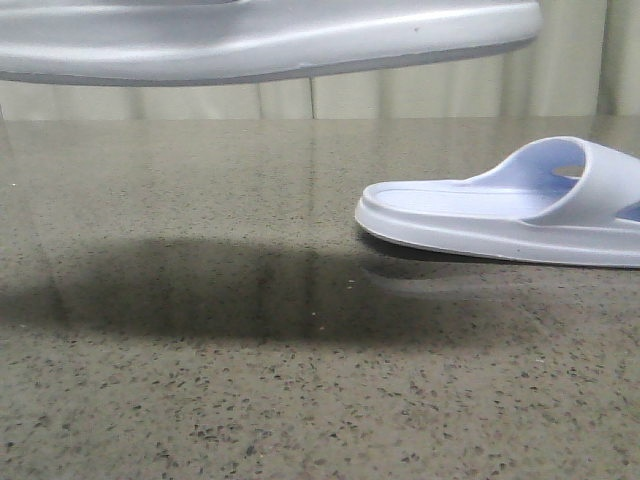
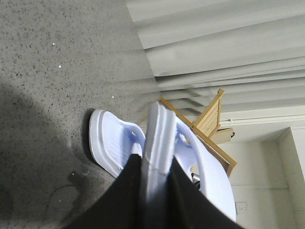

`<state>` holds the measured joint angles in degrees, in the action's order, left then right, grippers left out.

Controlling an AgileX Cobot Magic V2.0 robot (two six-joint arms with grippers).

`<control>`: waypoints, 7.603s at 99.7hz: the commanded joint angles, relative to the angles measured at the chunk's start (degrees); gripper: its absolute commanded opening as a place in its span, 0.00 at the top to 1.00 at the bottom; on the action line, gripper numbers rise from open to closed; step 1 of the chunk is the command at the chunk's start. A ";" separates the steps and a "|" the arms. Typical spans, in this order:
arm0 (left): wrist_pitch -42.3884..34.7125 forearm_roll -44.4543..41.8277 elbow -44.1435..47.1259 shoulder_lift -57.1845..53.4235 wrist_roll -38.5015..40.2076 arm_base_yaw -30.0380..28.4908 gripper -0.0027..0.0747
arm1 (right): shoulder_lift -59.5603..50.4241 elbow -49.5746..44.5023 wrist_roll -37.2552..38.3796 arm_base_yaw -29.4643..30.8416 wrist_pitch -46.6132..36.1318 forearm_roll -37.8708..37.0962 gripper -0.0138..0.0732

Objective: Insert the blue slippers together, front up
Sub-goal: 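Grasp the other slipper's sole edge with the right gripper, then lift the right slipper and bring it toward the left-held slipper, then slide the right-held slipper's toe into the left-held slipper's strap, then lower the nested slippers onto the table and open both grippers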

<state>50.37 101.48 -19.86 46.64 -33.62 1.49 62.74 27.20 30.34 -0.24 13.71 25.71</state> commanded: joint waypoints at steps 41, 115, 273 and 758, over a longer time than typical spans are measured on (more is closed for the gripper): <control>2.25 5.17 -1.97 -0.37 0.47 -0.28 0.94 | 0.19 -0.27 -3.74 0.17 1.44 -0.31 0.96; 1.10 5.17 -1.97 -0.37 0.47 -0.28 0.94 | -16.26 8.65 -3.74 0.17 -13.07 -0.31 0.96; -1.87 5.17 -1.97 3.09 -2.59 -0.28 0.94 | -16.61 12.34 -3.74 -16.09 4.24 3.30 0.96; -4.62 5.17 -10.52 16.18 -3.95 6.66 0.94 | -27.03 3.19 -3.75 -18.28 -20.31 -30.94 0.31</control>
<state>43.34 100.93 -28.89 61.67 -36.39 7.61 35.94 28.43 27.10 -18.92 -2.91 -4.49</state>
